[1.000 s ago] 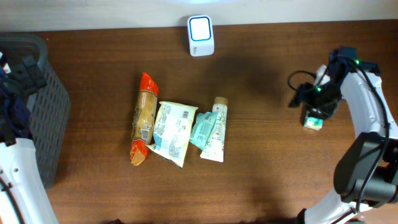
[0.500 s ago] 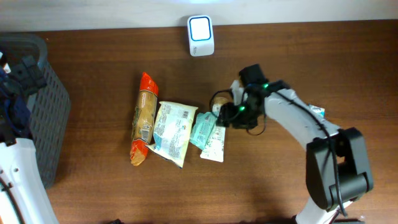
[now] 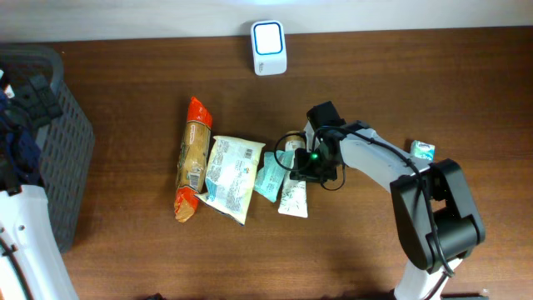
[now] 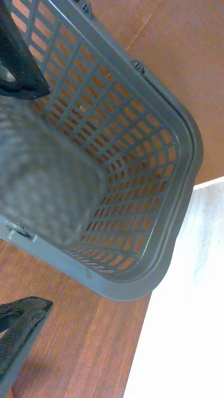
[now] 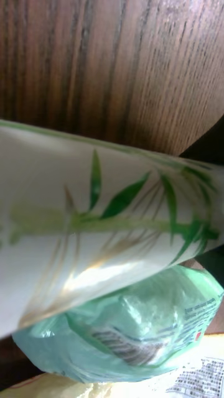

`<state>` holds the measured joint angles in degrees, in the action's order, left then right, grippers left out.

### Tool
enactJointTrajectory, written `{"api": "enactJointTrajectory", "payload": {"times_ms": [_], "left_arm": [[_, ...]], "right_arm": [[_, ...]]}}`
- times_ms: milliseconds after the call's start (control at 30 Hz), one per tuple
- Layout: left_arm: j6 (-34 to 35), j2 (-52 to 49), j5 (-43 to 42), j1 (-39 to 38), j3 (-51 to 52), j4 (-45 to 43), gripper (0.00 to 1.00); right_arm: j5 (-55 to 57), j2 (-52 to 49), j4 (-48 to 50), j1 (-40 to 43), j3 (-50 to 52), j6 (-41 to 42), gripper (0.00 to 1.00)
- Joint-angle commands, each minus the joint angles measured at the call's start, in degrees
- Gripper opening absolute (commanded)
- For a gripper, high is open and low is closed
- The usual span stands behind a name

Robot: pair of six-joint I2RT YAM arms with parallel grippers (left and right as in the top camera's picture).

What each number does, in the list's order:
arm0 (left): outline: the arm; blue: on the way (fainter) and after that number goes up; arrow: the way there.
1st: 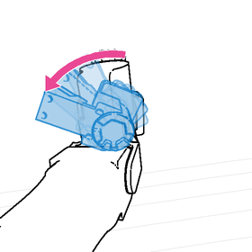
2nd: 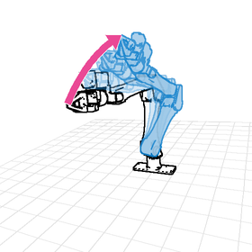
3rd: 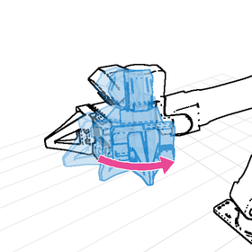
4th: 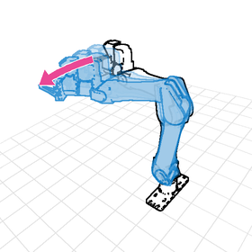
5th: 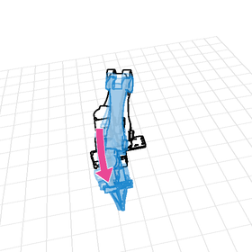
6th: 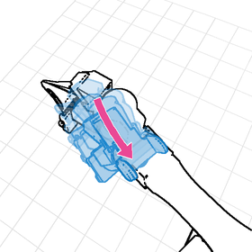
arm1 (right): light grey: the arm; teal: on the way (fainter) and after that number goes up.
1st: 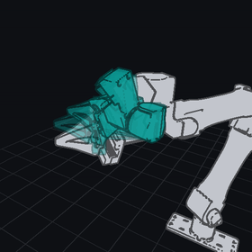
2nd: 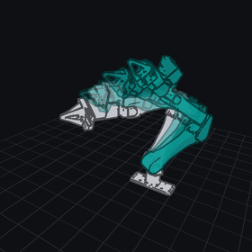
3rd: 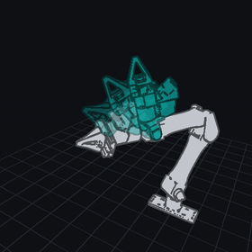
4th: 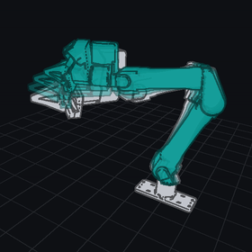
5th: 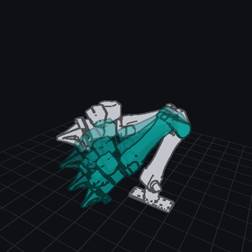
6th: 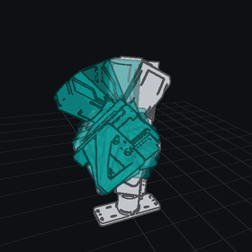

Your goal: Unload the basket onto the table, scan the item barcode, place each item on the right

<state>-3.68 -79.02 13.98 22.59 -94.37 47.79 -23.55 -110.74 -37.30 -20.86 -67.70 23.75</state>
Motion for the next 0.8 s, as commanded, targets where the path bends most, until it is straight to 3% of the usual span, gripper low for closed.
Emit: {"api": "enactJointTrajectory", "payload": {"times_ms": [0,167,267,300,333,367,600,767], "left_arm": [[-0.7,0.0,0.2,0.1,-0.3,-0.1,0.99],[-0.7,0.0,0.2,0.1,-0.3,-0.1,0.99],[-0.7,0.0,0.2,0.1,-0.3,-0.1,0.99],[-0.7,0.0,0.2,0.1,-0.3,-0.1,0.99],[-0.7,0.0,0.2,0.1,-0.3,-0.1,0.99],[-0.7,0.0,0.2,0.1,-0.3,-0.1,0.99],[-0.7,0.0,0.2,0.1,-0.3,-0.1,0.99],[-0.7,0.0,0.2,0.1,-0.3,-0.1,0.99]], "right_arm": [[0.7,-0.7,-3.2,1.2,-0.7,-2.8,0.08],[2.0,-0.4,-15.1,8.1,-6.3,-17.1,0.08],[3.3,-0.4,-17.8,12.8,-7.0,-24.7,0.13],[4.7,-0.4,-18.0,15.1,-7.0,-25.0,0.19],[4.7,-0.4,-18.0,16.4,-7.0,-25.6,0.39],[4.5,-0.4,-18.0,17.4,-7.1,-25.5,0.47],[3.2,0.7,-26.4,18.3,-15.8,-25.5,0.41],[7.0,2.1,-31.0,11.4,-19.1,-21.6,0.39]]}}
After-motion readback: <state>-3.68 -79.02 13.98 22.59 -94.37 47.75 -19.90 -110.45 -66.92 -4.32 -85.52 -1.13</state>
